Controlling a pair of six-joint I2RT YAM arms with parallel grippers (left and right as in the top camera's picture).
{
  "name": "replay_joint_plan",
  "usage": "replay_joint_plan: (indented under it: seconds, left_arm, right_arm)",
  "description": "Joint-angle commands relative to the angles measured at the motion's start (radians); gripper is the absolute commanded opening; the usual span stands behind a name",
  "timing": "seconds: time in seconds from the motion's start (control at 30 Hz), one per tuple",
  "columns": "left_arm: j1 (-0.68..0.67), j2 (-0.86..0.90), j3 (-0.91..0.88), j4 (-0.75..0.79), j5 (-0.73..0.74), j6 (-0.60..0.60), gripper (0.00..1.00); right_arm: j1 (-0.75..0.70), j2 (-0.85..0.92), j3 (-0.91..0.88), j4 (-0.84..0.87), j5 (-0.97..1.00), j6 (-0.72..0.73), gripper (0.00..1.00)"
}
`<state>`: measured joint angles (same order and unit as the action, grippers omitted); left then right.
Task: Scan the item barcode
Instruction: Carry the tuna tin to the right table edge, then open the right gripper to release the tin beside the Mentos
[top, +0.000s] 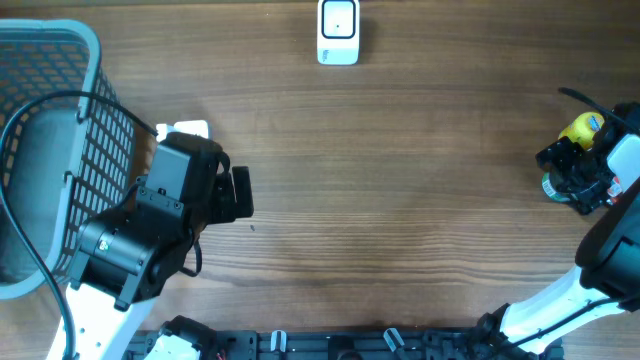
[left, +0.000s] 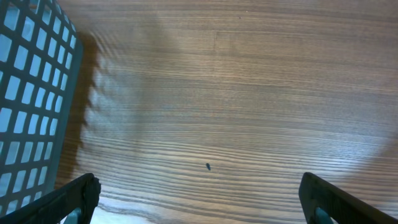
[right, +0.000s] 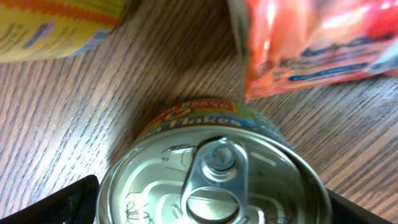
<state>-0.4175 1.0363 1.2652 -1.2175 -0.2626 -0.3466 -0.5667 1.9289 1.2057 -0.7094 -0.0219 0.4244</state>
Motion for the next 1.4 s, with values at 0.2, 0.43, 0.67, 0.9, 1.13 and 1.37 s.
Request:
replay_joint_plan:
  seconds: [0.2,0.43,0.67,0.9,1.13,1.37]
  left_arm:
    - [0.003,-0.006,-0.004,0.044,0.008,0.014,1.00]
    - [0.003,-0.152,-0.004,0.287,-0.054,0.141,1.00]
    - [0.003,-0.421,-0.004,0.697,-0.238,0.406,1.00]
    - [0.004,-0.355,-0.004,1.127,-0.297,0.697,1.00]
    - [0.031,-0.265,-0.005,1.045,-0.400,0.941,1.00]
    - [0.298,-0.451,-0.005,0.842,-0.153,0.753,1.00]
  right_arm:
    - [0.007,-0.353,-0.014,-0.100,-0.043,0.004,1.00]
    - [0.014,-0.868,-0.014,-0.149,-0.217,-0.154,1.00]
    - [0.034,-1.369,-0.014,-0.017,-0.436,-0.168,1.00]
    - [0.047,-1.381,-0.015,0.405,-0.440,0.024,1.00]
    - [0.225,-1.249,-0.015,0.512,-0.469,0.047,0.99]
    - [0.341,-1.342,-0.021,0.387,-0.451,-0.082,1.00]
